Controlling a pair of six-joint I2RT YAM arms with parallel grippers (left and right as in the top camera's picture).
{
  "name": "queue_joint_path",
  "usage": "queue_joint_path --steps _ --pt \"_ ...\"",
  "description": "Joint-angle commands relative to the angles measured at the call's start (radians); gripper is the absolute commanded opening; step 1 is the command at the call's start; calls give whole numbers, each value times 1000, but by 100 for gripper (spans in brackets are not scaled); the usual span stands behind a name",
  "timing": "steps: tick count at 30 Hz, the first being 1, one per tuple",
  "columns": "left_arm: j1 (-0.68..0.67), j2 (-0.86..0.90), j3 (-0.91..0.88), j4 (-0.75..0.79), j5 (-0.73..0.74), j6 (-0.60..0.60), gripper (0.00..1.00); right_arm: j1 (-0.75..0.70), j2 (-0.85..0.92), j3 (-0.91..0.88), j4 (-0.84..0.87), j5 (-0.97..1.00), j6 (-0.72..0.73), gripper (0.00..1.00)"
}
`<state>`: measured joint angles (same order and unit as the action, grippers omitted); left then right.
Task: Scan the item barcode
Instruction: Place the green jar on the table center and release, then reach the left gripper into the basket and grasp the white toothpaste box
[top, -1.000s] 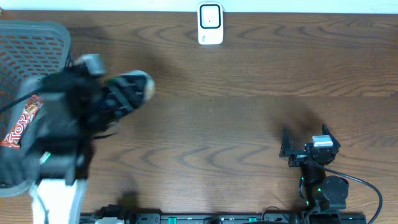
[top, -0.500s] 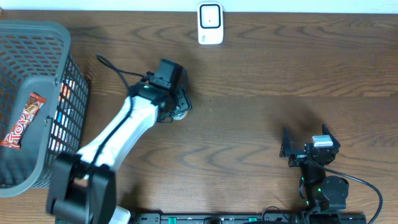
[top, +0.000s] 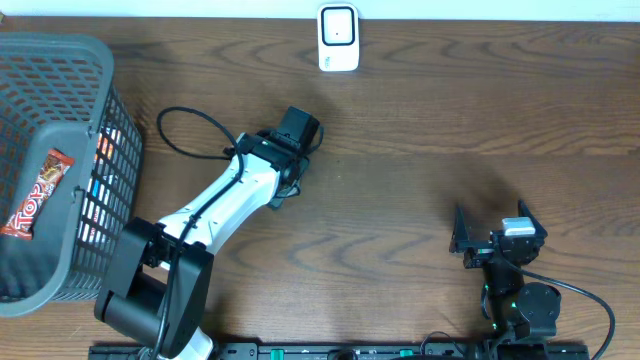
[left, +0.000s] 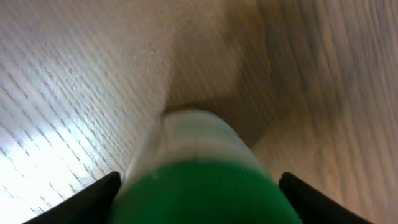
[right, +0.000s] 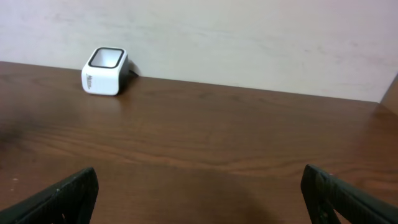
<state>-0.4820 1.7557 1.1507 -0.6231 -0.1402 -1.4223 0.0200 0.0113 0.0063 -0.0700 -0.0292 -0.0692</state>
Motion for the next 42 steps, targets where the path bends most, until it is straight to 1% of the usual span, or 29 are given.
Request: queue_joint_path --steps 1,4,6,8,9,12,13,14,16,18,20,21,23,27,30,32,34,36,38,39,40,42 --pt "-9 -5 13 -21 -29 -66 82 -5 -3 -1 -5 2 12 99" --pt "-8 -5 13 -60 -48 -45 84 -5 -3 -1 -4 2 12 99" --pt "-8 -10 14 -76 -48 -26 84 -5 -3 -1 -5 2 12 99" --pt "-8 -26 22 -80 -49 62 85 -5 -3 -1 -5 2 12 99" --pt "-8 -39 32 -80 -49 119 85 -5 -3 -1 -5 2 12 99" --pt "-8 -111 82 -78 -60 347 86 -5 -3 -1 -4 2 12 99" --pt "-8 -150 108 -74 -60 445 92 -5 -3 -1 -4 2 13 99" --pt "-8 -189 135 -68 -57 540 95 -5 -3 -1 -4 2 12 99" --pt "-8 -268 198 -71 -51 728 95 -5 -3 -1 -4 2 12 99" --pt "2 -349 275 -89 -62 891 95 -5 -3 -1 -5 2 12 99" --pt "47 -419 355 -122 -113 941 95 -5 -3 -1 -4 2 12 99" --pt "82 -448 397 -145 -137 952 95 -5 -3 -1 -4 2 12 99" --pt "186 -495 485 -191 -139 988 97 -5 -3 -1 -5 2 12 99" --pt "517 -523 652 -324 -113 999 98 -5 -3 -1 -5 2 12 99" --pt "818 -503 688 -403 41 975 98 -5 -3 -1 -5 2 12 99" --pt "998 -464 682 -443 202 960 98 -5 -3 -1 -4 2 12 99" --pt "1155 -397 668 -452 410 962 99 -5 -3 -1 -4 2 12 99" --pt "1259 -327 663 -468 537 962 99 -5 -3 -1 -5 2 12 99" --pt "1333 -258 663 -489 597 968 98 -5 -3 -1 -4 2 12 99" --pt "1360 -227 663 -500 601 987 98 -5 -3 -1 -4 2 12 99" --pt "1376 -204 663 -510 600 1016 99 -5 -3 -1 -5 2 12 99" --pt "1396 -159 663 -524 600 1143 98 -5 -3 -1 -5 2 12 99"
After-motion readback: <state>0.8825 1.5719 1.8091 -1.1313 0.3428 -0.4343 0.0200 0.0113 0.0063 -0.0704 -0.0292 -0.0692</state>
